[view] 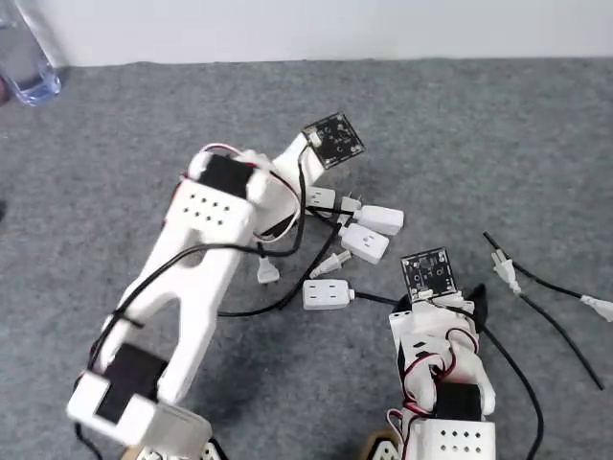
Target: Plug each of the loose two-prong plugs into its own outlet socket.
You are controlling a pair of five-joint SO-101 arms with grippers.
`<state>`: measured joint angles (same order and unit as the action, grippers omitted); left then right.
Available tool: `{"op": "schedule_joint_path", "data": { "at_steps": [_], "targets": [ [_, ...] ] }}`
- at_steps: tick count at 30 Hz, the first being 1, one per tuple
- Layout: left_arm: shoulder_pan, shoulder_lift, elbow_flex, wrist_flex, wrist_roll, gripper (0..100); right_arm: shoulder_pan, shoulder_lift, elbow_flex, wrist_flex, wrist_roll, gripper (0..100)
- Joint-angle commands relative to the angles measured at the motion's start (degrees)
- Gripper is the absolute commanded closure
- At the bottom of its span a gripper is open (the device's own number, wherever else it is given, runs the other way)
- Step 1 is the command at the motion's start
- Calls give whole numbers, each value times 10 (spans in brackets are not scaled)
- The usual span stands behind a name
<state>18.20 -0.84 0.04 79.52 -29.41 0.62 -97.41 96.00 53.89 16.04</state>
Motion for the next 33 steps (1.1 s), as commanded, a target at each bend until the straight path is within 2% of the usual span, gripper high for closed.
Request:
{"op": "schedule_joint_path", "data": {
  "at_steps": [1,6,14,19,22,28,33],
  "targets": [
    [-7,-80,-24,10,-10,988,7,-7,8,2,-3,623],
    [-50,-157,-57,5,-11,988,7,-7,8,2,-3,623],
    [-164,-222,-218,12,-11,988,-7,-4,8,4,-3,623],
    [-251,-229,-244,84,-11,988,-7,-4,8,4,-3,623],
    [-331,-224,-243,118,-16,988,-7,-4,8,4,-3,623],
    [-486,-224,-166,112,-101,988,-7,-4,8,5,-3,623],
    [-565,-224,12,21,-144,988,-7,-4,8,5,-3,623]
  ]
}}
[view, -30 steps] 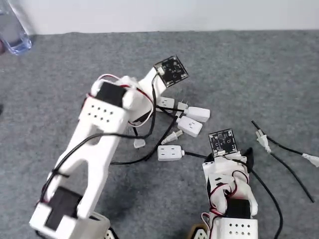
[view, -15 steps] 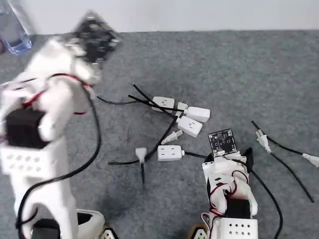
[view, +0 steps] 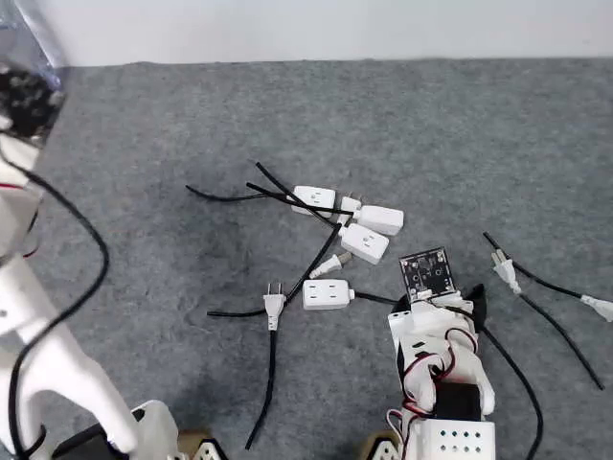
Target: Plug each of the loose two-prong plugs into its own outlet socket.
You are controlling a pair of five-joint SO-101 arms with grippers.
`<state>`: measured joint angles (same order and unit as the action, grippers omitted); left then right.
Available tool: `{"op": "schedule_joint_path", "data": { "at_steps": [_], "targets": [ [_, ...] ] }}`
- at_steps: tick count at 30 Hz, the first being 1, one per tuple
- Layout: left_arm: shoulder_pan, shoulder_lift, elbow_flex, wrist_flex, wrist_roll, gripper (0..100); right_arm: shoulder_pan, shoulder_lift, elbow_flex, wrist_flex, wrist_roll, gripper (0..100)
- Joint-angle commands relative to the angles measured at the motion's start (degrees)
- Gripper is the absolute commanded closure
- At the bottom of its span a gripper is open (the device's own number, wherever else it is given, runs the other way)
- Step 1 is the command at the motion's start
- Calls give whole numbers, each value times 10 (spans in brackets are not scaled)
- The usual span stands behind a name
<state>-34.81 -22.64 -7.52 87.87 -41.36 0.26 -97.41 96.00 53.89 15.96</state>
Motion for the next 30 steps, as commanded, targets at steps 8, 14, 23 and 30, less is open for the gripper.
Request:
{"op": "schedule_joint_path", "data": {
  "at_steps": [8,14,23,30],
  "targets": [
    [-66,-6,402,-353,-72,988,-4,-4,8,5,-2,623],
    [-65,-6,537,-482,-72,988,-4,-4,8,4,-2,623],
    [-65,-6,647,-566,-72,988,-4,-4,8,3,-2,623],
    [-66,-6,705,-630,-73,988,-4,-4,8,3,-2,623]
  ]
}}
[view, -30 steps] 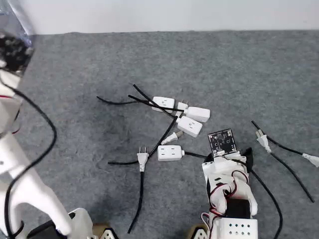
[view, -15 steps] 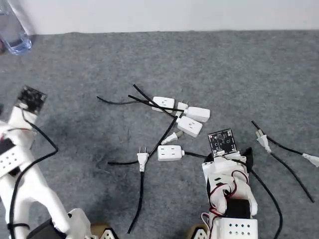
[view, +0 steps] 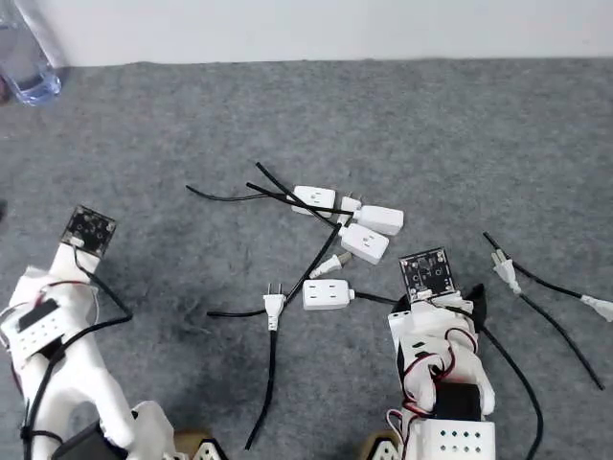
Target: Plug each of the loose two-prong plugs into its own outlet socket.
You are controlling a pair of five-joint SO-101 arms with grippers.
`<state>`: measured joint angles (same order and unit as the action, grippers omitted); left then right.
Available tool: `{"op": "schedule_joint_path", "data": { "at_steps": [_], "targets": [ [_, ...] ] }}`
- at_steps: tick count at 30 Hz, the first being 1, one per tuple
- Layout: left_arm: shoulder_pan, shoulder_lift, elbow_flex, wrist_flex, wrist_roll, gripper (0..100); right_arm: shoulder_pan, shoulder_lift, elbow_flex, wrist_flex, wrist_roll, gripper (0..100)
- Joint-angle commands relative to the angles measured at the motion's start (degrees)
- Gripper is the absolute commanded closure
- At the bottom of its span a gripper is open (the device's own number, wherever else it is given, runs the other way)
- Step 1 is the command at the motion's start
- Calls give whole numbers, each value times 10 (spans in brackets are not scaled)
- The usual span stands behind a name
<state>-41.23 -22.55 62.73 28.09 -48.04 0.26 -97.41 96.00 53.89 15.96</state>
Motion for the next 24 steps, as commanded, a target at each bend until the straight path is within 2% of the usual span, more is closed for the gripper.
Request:
{"op": "schedule_joint_path", "data": {
  "at_steps": [1,7,10,13,15,24],
  "targets": [
    [-3,-7,5,-40,-6,987,-4,-4,8,3,-2,623],
    [-39,-7,5,-55,-11,964,-4,-4,8,4,-2,623],
    [-57,-7,6,-54,-55,856,-4,-4,8,4,-2,623],
    [-76,-7,19,-53,-59,734,-4,-4,8,4,-2,623],
    [-79,-7,21,-53,-60,688,-4,-4,8,4,-2,623],
    [-57,-13,-3,-69,-51,683,-5,-4,8,4,-2,623]
  ]
}}
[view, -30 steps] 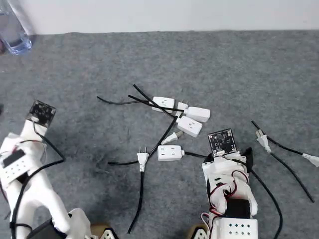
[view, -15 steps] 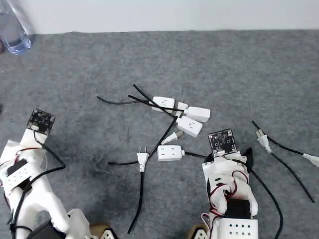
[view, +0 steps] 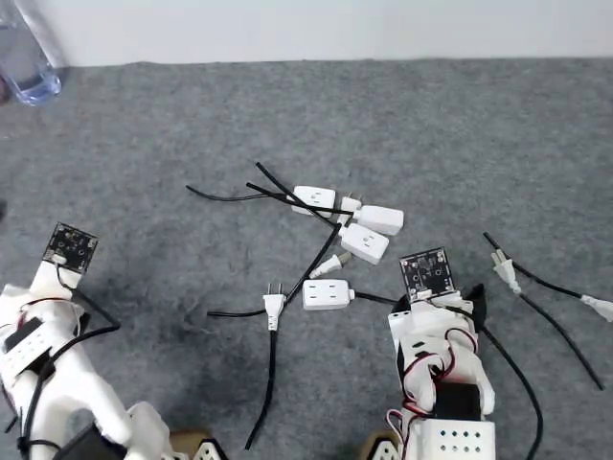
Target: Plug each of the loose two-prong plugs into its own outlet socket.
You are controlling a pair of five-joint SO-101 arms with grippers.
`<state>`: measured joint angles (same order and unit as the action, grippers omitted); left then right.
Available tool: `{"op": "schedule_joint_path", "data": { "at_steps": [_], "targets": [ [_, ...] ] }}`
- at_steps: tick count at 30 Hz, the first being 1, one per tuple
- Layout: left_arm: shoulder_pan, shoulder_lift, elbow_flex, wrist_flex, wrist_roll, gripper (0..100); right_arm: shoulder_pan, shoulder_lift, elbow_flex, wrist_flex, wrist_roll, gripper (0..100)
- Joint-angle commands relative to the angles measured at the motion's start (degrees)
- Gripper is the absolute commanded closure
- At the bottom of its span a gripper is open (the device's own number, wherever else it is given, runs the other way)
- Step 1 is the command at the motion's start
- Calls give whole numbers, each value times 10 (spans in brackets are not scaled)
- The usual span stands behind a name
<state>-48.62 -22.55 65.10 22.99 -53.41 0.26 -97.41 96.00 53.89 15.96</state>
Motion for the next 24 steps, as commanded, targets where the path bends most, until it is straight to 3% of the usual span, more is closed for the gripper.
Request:
{"op": "schedule_joint_path", "data": {
  "at_steps": [1,4,11,17,24],
  "targets": [
    [32,-18,-36,-18,20,683,-5,-4,8,4,-2,623],
    [96,-64,-61,26,125,683,-5,-4,8,3,-2,623],
    [312,-236,-119,231,316,683,-5,-4,8,3,-2,623],
    [500,-259,-122,264,373,683,-5,-4,8,3,-2,623],
    [582,-148,-123,262,380,683,-4,-4,8,3,-2,623]
  ]
}}
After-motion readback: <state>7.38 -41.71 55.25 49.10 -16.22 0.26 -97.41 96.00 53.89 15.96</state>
